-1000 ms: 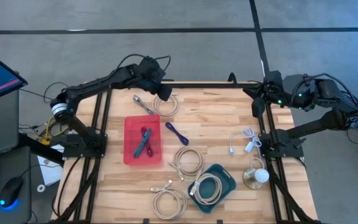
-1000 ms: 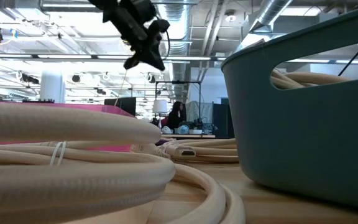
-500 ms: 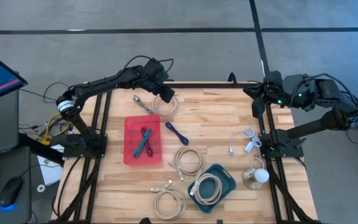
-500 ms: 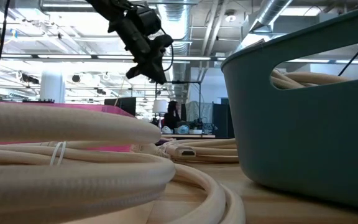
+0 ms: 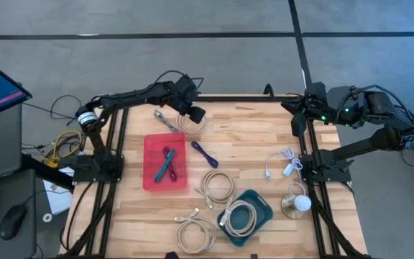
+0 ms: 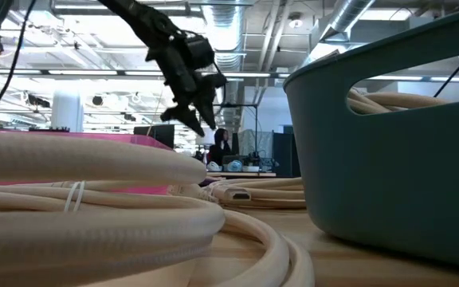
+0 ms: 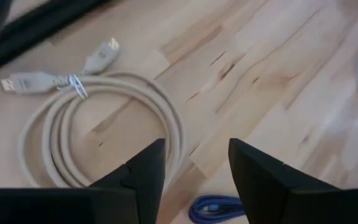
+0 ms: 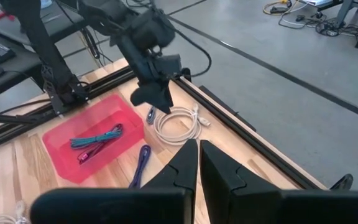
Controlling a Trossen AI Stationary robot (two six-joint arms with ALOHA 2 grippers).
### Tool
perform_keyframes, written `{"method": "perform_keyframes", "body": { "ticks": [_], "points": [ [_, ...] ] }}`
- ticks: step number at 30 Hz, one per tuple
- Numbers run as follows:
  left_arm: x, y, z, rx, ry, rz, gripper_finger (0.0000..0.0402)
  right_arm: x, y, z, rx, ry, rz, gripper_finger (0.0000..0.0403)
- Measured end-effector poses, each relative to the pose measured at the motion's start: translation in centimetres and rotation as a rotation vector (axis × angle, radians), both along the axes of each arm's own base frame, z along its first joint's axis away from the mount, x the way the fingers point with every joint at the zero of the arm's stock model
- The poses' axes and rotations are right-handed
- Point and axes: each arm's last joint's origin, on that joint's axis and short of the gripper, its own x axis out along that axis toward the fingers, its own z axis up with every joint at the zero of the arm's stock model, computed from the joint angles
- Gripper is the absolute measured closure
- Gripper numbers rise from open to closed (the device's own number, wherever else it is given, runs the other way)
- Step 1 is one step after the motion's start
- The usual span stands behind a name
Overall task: Pick & Place USB Port
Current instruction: Put the white HDMI cable into the blue bin
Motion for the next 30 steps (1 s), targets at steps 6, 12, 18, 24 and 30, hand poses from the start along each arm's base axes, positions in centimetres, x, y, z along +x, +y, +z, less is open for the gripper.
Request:
{"method": "perform_keyframes", "body": {
  "ticks": [6,12,18,24,30],
  "points": [
    [1.0,0.3,-2.6,-0.033,0.047,-0.008,0.0224,-0.2,0.0,-0.3,-0.001,0.039,-0.001,0.0392],
    [2.1,0.2,-4.3,-0.113,0.012,-0.065,0.0224,-0.2,0.0,-0.4,-0.002,0.047,-0.002,0.0392],
    [2.8,-0.2,-6.4,-0.114,0.070,-0.068,0.0224,-0.3,0.0,-0.4,-0.002,0.046,-0.004,0.0392],
    [3.1,-0.1,-8.0,-0.095,0.129,-0.049,0.0224,-0.3,0.0,-0.4,-0.001,0.046,-0.004,0.0392],
    [3.3,0.0,-8.7,-0.095,0.129,-0.049,0.0224,-0.3,0.0,-0.4,-0.001,0.046,-0.004,0.0392]
  ]
}}
